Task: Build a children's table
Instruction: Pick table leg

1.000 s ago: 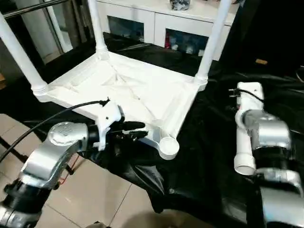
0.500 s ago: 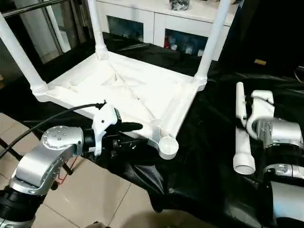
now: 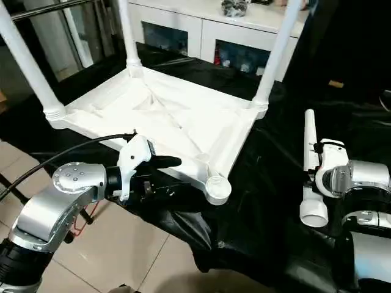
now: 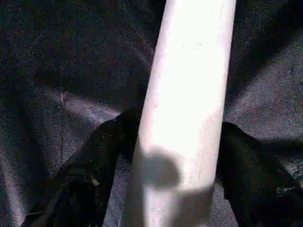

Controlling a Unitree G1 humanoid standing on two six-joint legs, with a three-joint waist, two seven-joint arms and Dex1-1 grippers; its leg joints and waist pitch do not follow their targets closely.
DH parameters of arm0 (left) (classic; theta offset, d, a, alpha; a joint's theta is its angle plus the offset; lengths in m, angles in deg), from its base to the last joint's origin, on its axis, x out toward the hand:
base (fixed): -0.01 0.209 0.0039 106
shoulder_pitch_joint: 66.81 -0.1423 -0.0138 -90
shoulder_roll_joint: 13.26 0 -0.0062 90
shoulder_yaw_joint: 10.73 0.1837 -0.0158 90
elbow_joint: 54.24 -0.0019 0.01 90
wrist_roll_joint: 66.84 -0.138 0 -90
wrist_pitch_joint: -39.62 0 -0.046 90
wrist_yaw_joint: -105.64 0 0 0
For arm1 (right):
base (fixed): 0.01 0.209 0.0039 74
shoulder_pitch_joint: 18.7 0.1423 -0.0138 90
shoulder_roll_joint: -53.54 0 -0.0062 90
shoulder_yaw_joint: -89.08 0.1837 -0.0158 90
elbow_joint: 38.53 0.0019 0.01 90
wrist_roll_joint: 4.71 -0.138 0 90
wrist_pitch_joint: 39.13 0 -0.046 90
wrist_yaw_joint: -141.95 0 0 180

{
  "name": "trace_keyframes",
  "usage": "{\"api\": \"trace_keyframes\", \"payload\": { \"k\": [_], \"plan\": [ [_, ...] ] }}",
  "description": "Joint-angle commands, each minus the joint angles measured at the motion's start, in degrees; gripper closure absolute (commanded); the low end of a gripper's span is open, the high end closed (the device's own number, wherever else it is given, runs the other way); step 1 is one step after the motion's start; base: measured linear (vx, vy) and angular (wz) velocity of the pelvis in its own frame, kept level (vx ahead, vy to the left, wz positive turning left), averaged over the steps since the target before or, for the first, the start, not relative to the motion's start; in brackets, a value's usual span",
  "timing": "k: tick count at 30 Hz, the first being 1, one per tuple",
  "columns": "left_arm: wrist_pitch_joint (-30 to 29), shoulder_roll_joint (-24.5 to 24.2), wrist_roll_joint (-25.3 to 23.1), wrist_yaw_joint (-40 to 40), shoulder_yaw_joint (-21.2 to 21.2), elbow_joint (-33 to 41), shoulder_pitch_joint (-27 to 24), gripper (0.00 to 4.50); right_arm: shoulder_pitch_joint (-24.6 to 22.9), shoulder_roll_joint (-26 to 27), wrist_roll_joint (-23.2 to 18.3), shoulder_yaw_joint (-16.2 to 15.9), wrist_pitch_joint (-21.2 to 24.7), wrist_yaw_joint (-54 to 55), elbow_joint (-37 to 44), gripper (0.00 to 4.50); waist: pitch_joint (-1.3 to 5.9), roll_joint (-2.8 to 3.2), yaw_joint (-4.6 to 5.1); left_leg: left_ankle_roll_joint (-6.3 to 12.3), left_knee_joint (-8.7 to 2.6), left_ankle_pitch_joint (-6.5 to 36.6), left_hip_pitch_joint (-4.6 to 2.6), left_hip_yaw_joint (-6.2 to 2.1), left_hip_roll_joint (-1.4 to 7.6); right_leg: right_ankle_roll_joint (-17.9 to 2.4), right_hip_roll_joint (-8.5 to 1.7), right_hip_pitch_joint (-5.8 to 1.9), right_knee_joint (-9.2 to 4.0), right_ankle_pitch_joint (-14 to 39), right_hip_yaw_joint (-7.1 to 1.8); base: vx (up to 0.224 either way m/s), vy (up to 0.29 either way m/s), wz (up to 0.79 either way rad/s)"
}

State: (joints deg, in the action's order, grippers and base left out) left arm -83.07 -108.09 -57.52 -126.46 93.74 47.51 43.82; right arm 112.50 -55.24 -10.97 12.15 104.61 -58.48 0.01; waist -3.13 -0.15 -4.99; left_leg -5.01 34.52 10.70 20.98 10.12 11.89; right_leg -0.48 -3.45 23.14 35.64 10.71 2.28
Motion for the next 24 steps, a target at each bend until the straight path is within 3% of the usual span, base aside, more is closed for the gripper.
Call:
{"api": "trace_keyframes", "payload": {
  "k": [1, 8, 9, 12, 13, 16, 17, 21, 22, 24],
  "plan": [
    [-0.5, -0.5, 0.6, 0.0, 0.5, 1.7, -0.1, 1.22, -0.7, 0.0, -0.7, 0.4, 2.1, 0.1, -1.3, 1.68, 3.83, -1.09, 0.18, 0.67, -3.26, 7.3, -0.32, 0.48, 0.43, -11.4, -2.94, -2.95, -4.18, 11.2, -1.71, 0.0, 0.0, 0.0],
    [-0.7, -1.4, 1.3, -0.9, 0.9, 2.3, -0.1, 1.22, 0.0, -0.7, -1.4, 2.7, 0.5, 1.8, -2.3, 2.16, 3.82, -1.11, 0.2, 0.58, -3.2, 7.2, -0.28, 0.51, 0.36, -11.5, -2.89, -2.9, -4.17, 11.3, -1.73, 0.0, 0.0, 0.0],
    [-0.5, -1.7, 1.4, -0.9, 0.8, 2.2, 0.0, 1.22, 0.0, -0.9, -1.9, 3.7, 0.1, 2.6, -2.3, 2.25, 3.81, -0.73, 0.18, 0.43, -3.19, 7.4, -0.31, 0.48, 0.33, -11.4, -2.9, -2.86, -4.2, 11.4, -1.72, 0.0, 0.0, 0.0],
    [-0.5, -1.7, 1.8, -0.9, 0.6, 2.0, 0.2, 1.22, -0.1, -1.3, -2.5, 4.8, -0.2, 3.4, -1.9, 2.52, 3.81, -0.89, 0.22, 0.18, -3.24, 8.0, -0.4, 0.46, 0.35, -11.2, -2.82, -2.83, -4.24, 11.7, -1.67, 0.0, 0.0, 0.0],
    [-0.5, -1.7, 1.8, -0.9, 0.5, 1.9, 0.2, 1.22, -0.2, -1.3, -2.7, 5.2, -0.1, 3.5, -1.7, 2.59, 3.83, -0.55, 0.19, 0.09, -3.24, 8.0, -0.38, 0.41, 0.34, -11.3, -2.84, -2.85, -4.17, 11.5, -1.65, 0.0, 0.0, 0.0],
    [-0.9, -1.3, 3.3, -0.7, -0.3, 1.7, 0.5, 1.22, -0.6, -1.5, -4.1, 7.6, -0.4, 4.1, -0.1, 2.69, 3.87, -0.78, 0.19, 0.13, -3.22, 7.7, -0.3, 0.47, 0.33, -11.5, -2.75, -2.94, -4.1, 10.2, -1.68, 0.0, 0.0, 0.0],
    [-1.0, -1.2, 3.5, -0.6, -0.4, 1.7, 0.6, 1.22, -0.7, -1.5, -4.3, 8.0, -0.5, 4.2, 0.2, 2.69, 3.88, -0.46, 0.12, 0.1, -3.18, 7.6, -0.31, 0.44, 0.31, -11.6, -2.78, -2.93, -4.07, 10.0, -1.69, 0.0, 0.0, 0.0],
    [-1.5, 0.8, 6.2, -0.1, -2.4, 2.0, 1.3, 1.22, -2.3, 0.2, -9.3, 14.1, -8.0, 3.2, 3.9, 2.69, 3.96, -0.68, 0.08, 0.52, -3.14, 7.9, -0.31, 0.51, 0.33, -11.8, -2.86, -3.04, -4.12, 9.1, -1.73, 0.0, 0.0, 0.0],
    [-1.7, 2.4, 7.3, 0.9, -3.3, 1.6, 2.2, 1.22, -3.3, 1.5, -12.2, 17.1, -12.9, 1.2, 5.7, 2.69, 3.98, -0.67, 0.12, 0.65, -3.14, 7.8, -0.27, 0.52, 0.34, -11.8, -2.87, -3.05, -4.05, 8.9, -1.73, 0.0, 0.0, 0.0],
    [-1.6, 4.3, 8.2, 2.5, -4.2, 0.9, 3.4, 1.22, -4.2, 3.0, -15.2, 20.1, -18.3, -1.3, 7.6, 2.69, 3.94, -0.71, 0.12, 1.4, -3.14, 8.6, -0.3, 0.57, 0.29, -11.7, -2.94, -3.01, -4.33, 10.3, -1.68, 0.0, 0.0, 0.0]
  ]
}}
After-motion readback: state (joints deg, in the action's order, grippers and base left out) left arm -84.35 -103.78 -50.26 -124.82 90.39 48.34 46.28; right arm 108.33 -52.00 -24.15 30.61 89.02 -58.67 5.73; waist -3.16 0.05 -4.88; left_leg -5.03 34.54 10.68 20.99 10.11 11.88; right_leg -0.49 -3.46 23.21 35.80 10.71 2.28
